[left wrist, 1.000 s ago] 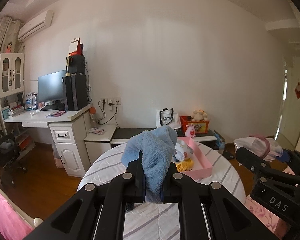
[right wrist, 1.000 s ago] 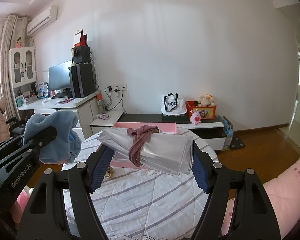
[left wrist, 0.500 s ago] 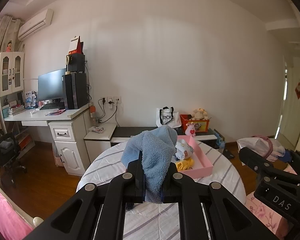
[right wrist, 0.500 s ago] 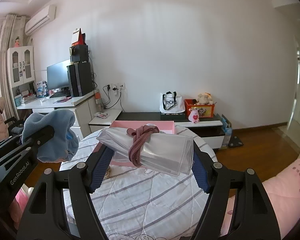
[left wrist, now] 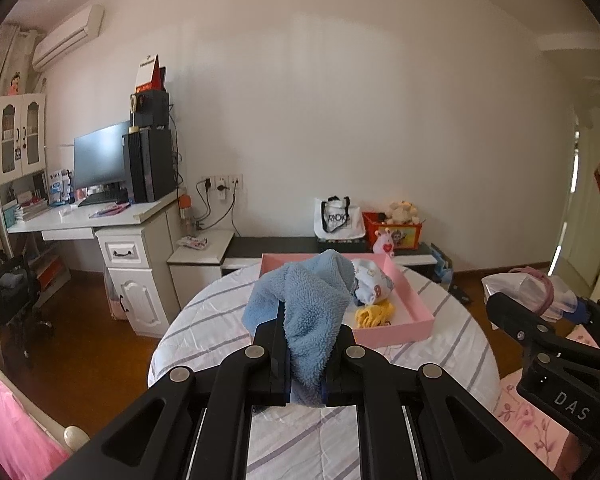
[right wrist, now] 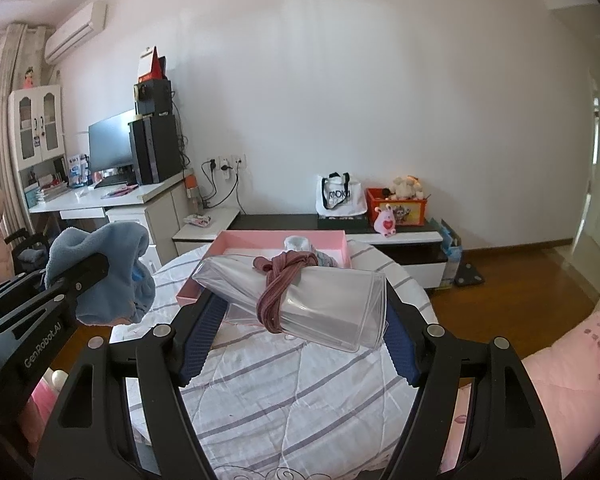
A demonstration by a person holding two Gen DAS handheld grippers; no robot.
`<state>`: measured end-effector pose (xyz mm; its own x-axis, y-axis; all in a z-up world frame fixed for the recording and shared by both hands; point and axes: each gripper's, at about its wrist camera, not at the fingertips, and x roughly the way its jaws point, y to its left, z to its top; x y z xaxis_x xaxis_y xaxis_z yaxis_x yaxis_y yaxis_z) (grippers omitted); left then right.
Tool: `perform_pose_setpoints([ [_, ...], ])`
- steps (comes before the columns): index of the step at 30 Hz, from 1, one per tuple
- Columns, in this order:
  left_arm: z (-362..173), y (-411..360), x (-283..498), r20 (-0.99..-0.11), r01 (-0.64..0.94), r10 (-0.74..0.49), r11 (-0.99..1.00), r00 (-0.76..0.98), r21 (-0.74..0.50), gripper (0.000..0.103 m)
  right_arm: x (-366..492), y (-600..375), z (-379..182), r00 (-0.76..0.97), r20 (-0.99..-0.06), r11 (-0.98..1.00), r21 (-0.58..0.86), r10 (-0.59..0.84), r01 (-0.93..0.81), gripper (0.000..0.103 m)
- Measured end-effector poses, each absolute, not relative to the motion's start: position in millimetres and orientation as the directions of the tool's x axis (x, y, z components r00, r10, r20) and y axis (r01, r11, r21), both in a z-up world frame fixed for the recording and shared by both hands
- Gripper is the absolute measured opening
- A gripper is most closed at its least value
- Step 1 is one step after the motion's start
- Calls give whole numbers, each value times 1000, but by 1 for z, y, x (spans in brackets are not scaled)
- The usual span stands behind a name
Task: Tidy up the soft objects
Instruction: 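Carry the light-blue hat and plastic bag over the pink box with both tools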
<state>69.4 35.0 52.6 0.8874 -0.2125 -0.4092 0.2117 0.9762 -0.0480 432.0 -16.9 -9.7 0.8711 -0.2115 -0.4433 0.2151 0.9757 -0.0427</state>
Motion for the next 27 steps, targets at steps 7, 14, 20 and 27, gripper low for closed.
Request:
perform_pose_setpoints([
  [7,47,30,105,-466,215,-213,975,859,-51,6,453,-26,-24,839,-498,972,-36,-218,231,70],
  [14,33,16,157,-543,225,-216,973,811,-50,6,480,-34,-49,796,-569,972,-34,-209,231,70],
  [20,24,6,212,-609,213,-194,976,769,-41,6,511,-43,-79,746,-640,976,-27,-184,218,70],
  [27,26,-14,265,-639,211,-183,977,747,-34,6,546,-54,-104,702,-698,979,5,-143,205,70],
])
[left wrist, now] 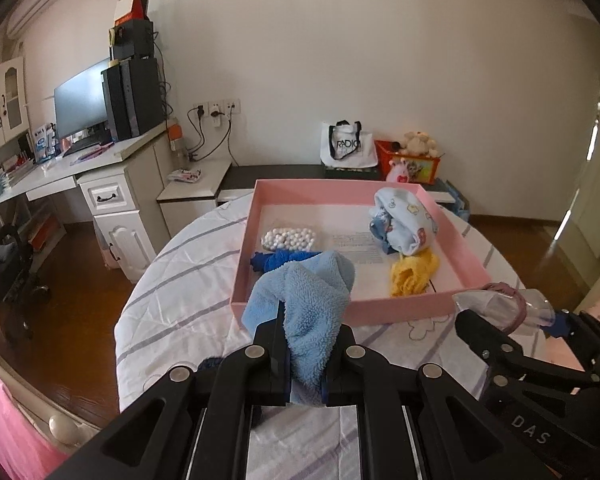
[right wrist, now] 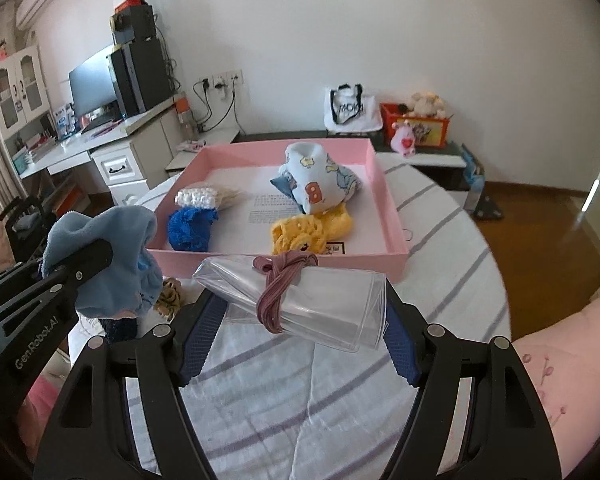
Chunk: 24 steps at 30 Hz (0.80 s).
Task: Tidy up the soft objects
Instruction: 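Carry the light-blue hat and plastic bag over the pink box with both tools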
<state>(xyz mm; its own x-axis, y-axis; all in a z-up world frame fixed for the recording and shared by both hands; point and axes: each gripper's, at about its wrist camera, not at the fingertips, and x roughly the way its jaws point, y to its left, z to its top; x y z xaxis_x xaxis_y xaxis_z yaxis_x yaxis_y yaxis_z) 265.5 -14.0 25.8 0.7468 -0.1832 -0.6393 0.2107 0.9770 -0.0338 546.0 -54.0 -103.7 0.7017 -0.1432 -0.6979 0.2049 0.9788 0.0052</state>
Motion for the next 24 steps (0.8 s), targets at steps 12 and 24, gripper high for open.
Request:
perform_pose_setpoints([
  [12,36,-41,348,-642,244,-217,969,736,-48,6,596,-74,-113,670,-727,973,11,-149,228,70],
  [24,20,-45,414,-677,300,-286,948,678,-100,7,652,-90,-130,613,-774,974,-26,-161,224,70],
])
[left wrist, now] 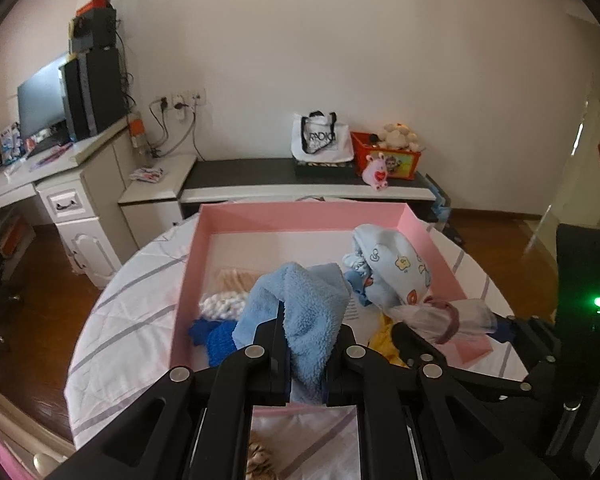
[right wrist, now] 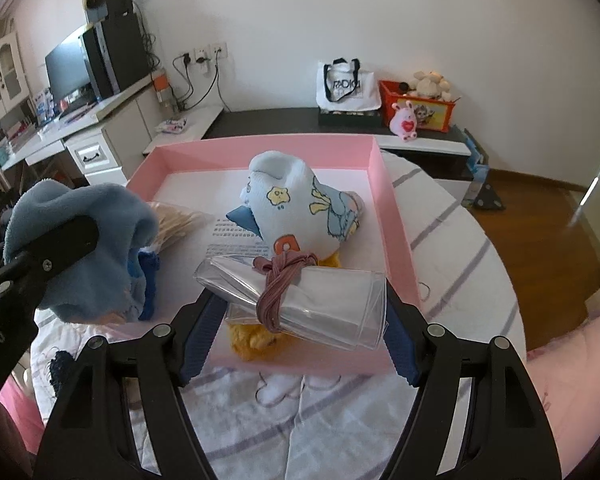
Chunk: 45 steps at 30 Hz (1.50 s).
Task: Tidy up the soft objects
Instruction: 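Carry the light-blue hat and plastic bag over the pink box with both tools, then lower the hat and plastic bag into the pink box and open both tools, then raise both tools up and away from the pink box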
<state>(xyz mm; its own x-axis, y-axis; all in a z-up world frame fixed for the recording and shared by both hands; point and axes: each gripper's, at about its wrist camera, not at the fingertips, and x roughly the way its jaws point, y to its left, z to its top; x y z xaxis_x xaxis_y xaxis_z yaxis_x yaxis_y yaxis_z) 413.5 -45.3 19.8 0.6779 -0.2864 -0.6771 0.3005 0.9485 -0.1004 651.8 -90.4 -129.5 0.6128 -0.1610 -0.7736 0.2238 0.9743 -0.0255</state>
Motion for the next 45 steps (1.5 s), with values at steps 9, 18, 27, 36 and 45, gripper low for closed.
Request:
perform_pose_setpoints([
  [9,-1,-43,462,-726,328,-321,935,608,-138,7,678,-96,-144,584,-798,978,-33,-148,204,71],
  [18,-16,-46,482,-755,320,-311,937,577,-141,12,700,-99,-163,542,-828,979,-39,-142,198,71],
  [27,-14,-41,470,-726,252,-222,965,651,-70,72,697,-104,-161,540,-825,975,-59,-169,214,80],
  [36,-10,-34,460,-703,261,-243,962,668,-85,97,685,-114,-151,561,-798,962,-81,-220,262,103],
  [45,-3,-37,454,-699,272,-240,960,674,-68,103,684,-106,-149,562,-799,969,-101,-214,226,103],
])
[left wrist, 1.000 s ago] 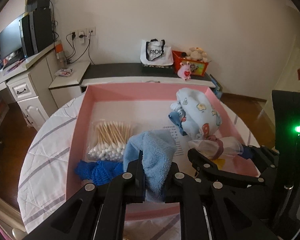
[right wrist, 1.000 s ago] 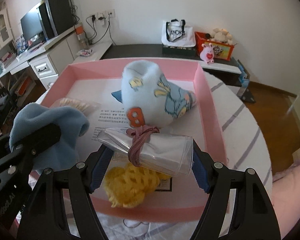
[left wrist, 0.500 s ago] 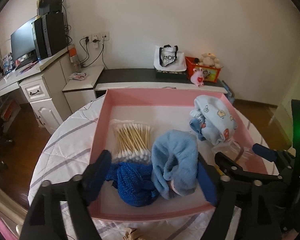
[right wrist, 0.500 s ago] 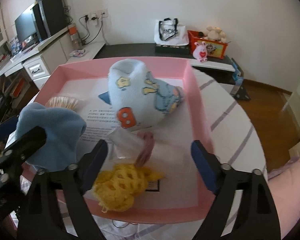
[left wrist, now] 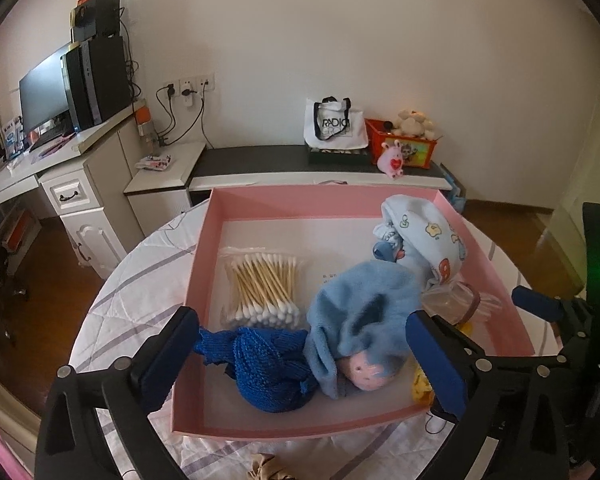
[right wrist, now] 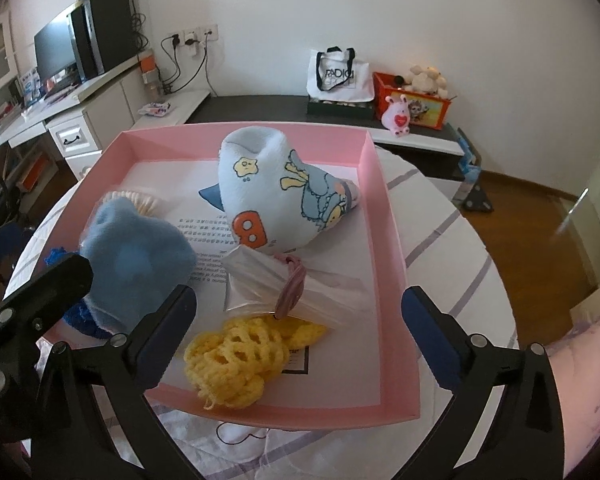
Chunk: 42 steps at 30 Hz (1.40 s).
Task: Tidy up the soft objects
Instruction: 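Raise both tools up and away from the pink box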
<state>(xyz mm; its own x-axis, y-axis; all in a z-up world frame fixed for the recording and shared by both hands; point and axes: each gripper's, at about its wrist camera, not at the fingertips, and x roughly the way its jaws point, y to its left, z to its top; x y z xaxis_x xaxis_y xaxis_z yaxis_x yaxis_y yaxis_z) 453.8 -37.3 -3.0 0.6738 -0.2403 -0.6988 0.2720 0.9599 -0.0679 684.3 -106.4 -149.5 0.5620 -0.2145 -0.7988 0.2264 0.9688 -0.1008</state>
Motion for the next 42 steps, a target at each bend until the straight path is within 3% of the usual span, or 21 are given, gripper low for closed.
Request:
perform_pose_setpoints([
  [22,18,-23,414,-675,245,-218,968,705,-56,103,653,-103,-130,587,-776,963,-94,-229,252,103],
  [42,48,-1,308,-598,230,-196,973,777,-21,103,581,-82,-86,669,-705,958,-53,-236,283,103],
])
